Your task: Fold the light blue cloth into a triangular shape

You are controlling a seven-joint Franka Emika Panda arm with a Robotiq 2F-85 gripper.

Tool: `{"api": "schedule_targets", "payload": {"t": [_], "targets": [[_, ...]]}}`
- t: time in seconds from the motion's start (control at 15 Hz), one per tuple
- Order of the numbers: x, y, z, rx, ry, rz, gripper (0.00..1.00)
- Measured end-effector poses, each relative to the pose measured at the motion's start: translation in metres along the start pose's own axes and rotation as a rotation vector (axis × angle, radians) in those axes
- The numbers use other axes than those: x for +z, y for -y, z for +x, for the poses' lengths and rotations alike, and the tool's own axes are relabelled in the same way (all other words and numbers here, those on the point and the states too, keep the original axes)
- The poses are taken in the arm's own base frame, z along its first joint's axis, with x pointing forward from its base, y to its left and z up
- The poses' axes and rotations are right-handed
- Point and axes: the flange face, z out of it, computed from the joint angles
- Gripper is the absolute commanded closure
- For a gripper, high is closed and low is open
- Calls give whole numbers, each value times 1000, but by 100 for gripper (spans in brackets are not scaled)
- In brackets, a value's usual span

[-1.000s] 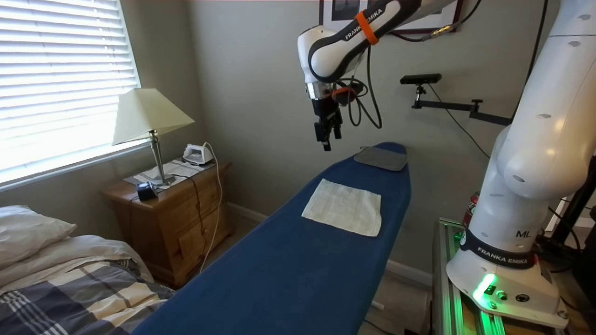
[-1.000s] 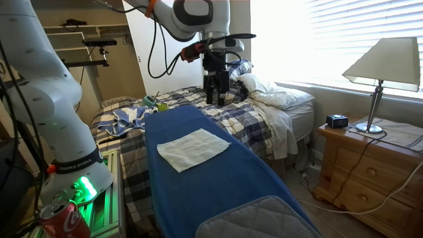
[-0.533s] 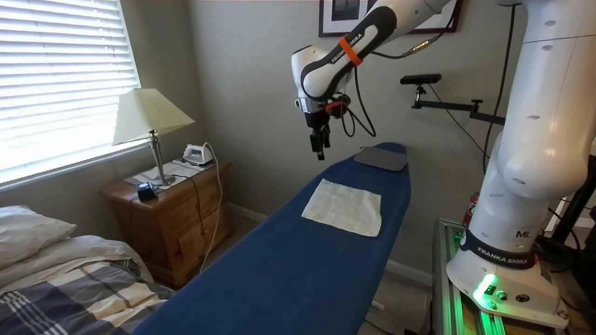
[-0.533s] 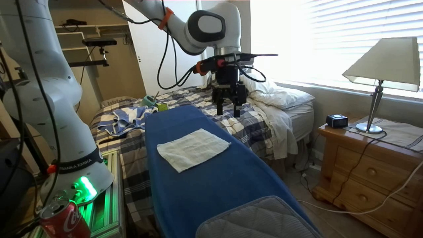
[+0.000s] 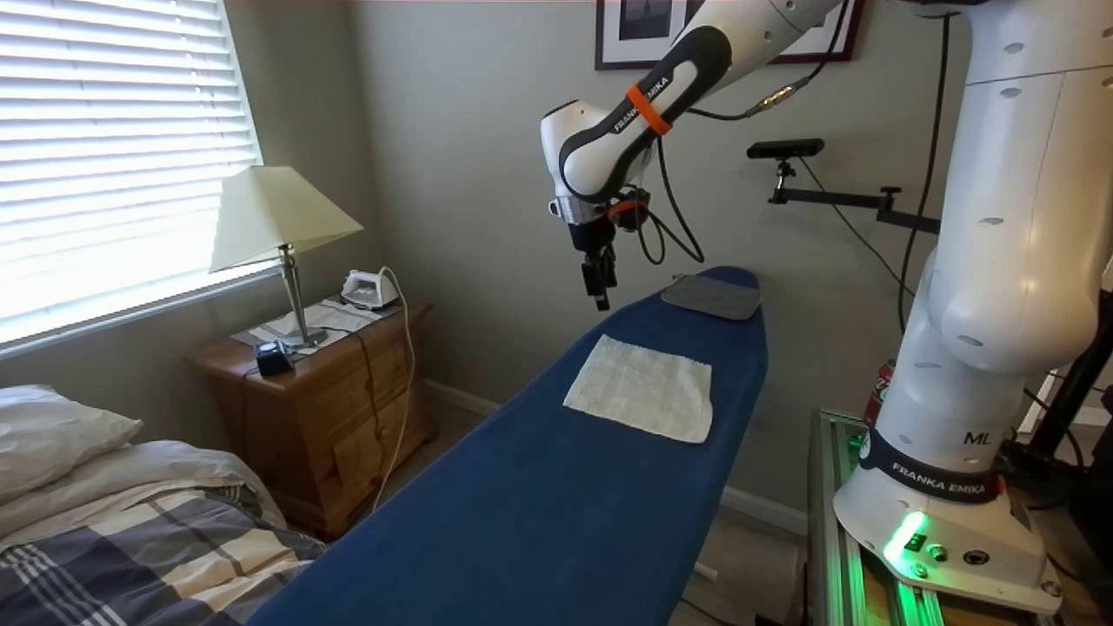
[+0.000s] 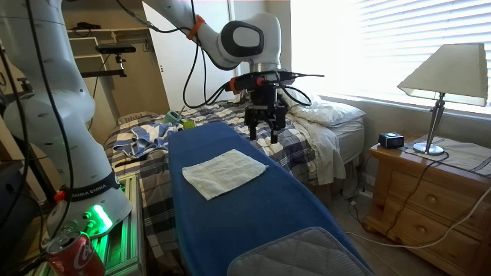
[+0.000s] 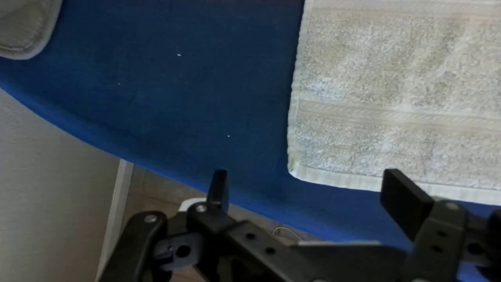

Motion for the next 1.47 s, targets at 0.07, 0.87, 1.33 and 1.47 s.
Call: {"api": "schedule_targets", "payload": {"t": [0.07, 0.87, 1.33, 1.47], "targets": [[8, 1, 2, -28, 15, 6, 0], [50, 3, 21, -137, -68, 87, 0], [54, 2, 18, -152, -50, 106, 0], [54, 2, 18, -153, -50, 106, 0]]}}
